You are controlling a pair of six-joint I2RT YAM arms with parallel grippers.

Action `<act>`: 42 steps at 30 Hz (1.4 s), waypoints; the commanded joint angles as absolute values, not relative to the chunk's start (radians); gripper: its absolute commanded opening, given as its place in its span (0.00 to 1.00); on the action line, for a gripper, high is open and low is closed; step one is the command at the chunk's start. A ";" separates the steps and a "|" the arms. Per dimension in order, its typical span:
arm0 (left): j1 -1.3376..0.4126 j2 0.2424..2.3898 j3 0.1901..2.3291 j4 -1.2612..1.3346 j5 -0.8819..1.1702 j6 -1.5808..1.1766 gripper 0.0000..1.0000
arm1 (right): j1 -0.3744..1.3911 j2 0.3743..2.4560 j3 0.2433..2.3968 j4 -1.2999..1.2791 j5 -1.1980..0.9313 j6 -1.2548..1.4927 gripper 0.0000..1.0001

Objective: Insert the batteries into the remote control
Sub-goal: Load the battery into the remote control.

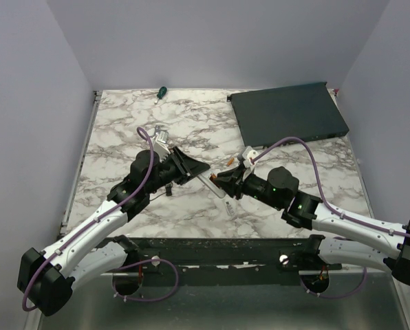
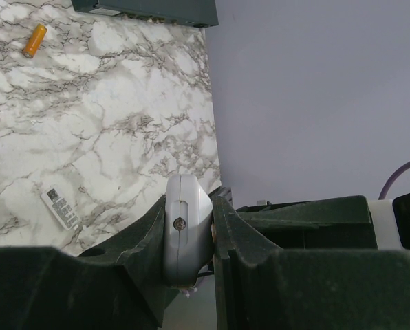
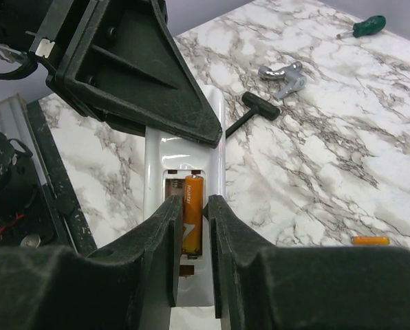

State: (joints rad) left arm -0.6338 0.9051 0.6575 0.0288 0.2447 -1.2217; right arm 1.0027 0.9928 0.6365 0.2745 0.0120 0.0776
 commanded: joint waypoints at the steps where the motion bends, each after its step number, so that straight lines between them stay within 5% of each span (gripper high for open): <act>1: -0.636 0.903 0.655 0.101 0.308 -1.250 0.00 | 1.008 0.988 0.616 0.291 0.017 0.070 0.28; 16: -0.637 0.908 0.657 0.108 0.318 -1.252 0.00 | 1.009 0.967 0.609 0.280 0.036 0.055 0.25; 42: -0.633 0.921 0.657 0.109 0.331 -1.249 0.00 | 1.008 0.917 0.586 0.320 0.091 0.054 0.46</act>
